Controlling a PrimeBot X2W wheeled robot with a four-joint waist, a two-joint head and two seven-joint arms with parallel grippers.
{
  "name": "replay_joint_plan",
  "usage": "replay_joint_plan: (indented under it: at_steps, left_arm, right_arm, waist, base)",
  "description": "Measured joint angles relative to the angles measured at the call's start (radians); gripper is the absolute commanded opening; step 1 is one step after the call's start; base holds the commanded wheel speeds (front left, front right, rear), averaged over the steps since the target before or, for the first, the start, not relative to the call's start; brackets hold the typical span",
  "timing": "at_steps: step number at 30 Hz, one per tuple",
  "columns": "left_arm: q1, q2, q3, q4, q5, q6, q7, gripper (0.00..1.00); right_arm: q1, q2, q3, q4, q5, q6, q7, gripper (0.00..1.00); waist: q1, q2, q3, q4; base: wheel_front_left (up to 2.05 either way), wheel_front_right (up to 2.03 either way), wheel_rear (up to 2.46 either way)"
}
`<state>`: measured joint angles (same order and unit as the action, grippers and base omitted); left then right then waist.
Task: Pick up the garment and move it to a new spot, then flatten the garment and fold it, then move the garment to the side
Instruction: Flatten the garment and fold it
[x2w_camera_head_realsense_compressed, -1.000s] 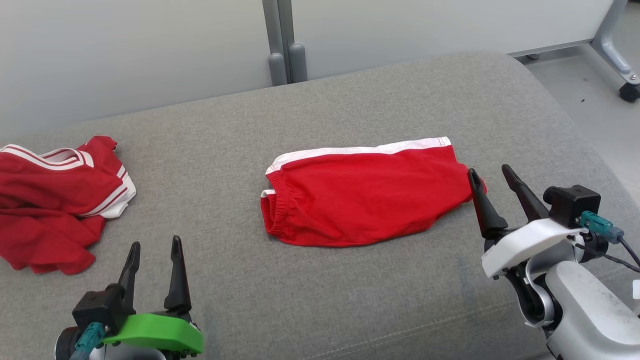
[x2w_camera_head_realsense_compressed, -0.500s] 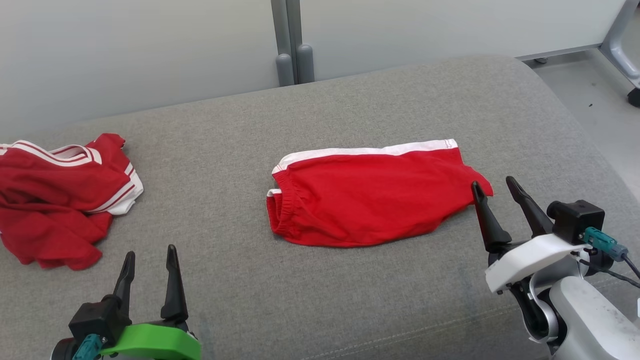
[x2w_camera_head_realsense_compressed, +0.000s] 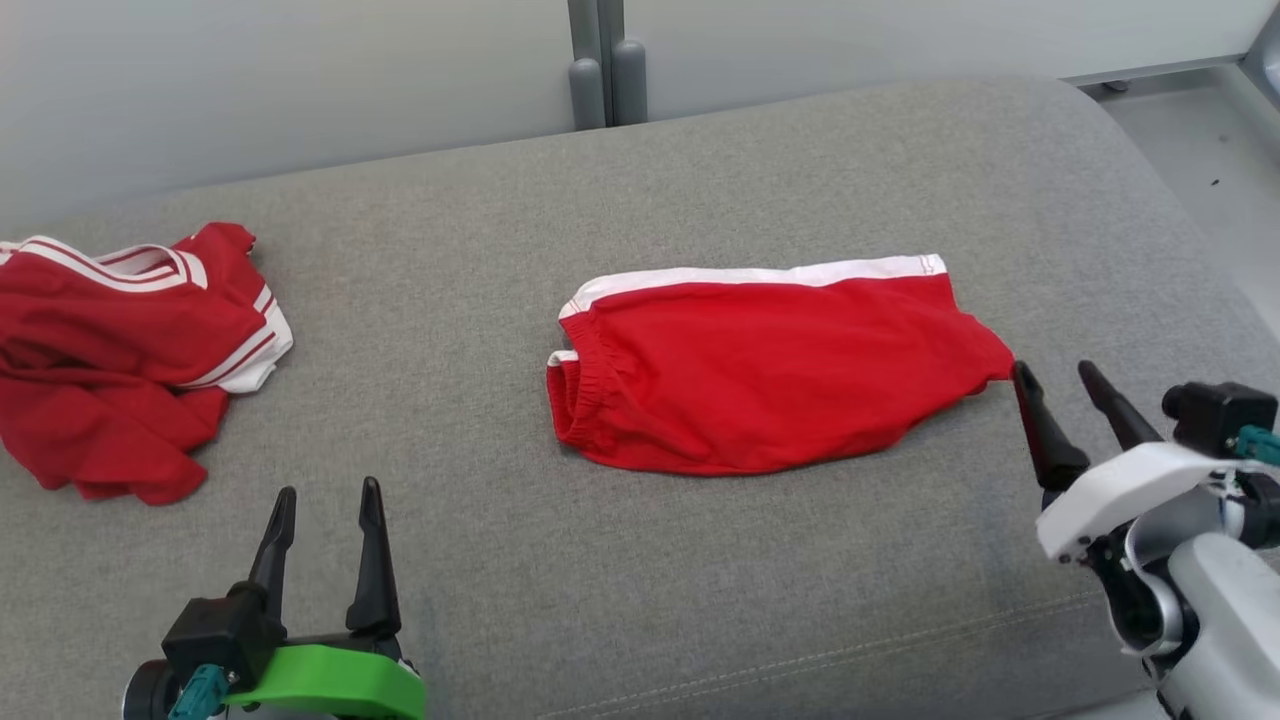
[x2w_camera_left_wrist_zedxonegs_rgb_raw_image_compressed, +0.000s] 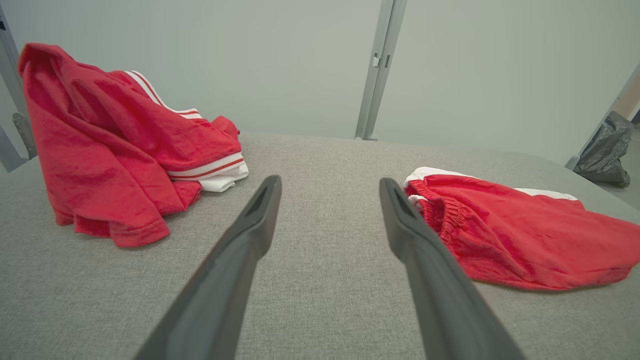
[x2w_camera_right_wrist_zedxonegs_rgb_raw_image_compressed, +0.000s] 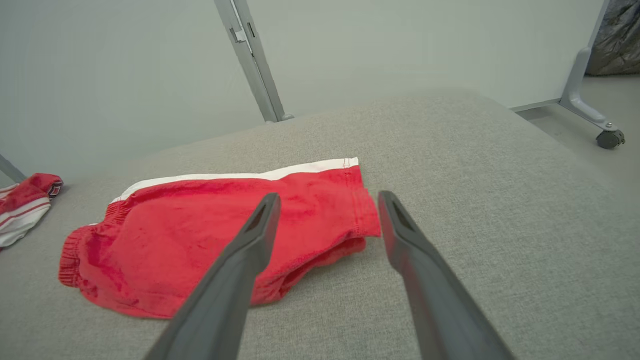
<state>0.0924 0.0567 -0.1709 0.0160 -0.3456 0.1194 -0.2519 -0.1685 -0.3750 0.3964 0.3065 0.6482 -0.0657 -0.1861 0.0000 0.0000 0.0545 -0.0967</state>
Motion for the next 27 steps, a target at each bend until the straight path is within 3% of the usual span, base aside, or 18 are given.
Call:
replay_joint_plan:
  at_steps: [9, 27]
  left_arm:
    - [-0.032, -0.002, -0.028, -0.019, 0.016, 0.0, 0.0, 1.0]
    - [-0.119, -0.007, -0.034, -0.024, 0.016, -0.001, 0.0, 1.0]
  right_arm:
    - [-0.128, -0.002, -0.071, 0.128, 0.147, 0.048, 0.13, 1.0]
    - [-0.322, -0.035, -0.137, 0.367, 0.267, 0.056, 0.355, 1.0]
  waist:
    - [0.0, 0.0, 0.082, 0.039]
    - [0.0001, 0.0, 0.229, 0.153]
  base:
    - [0.0, 0.0, 0.0]
    - [0.0, 0.0, 0.0]
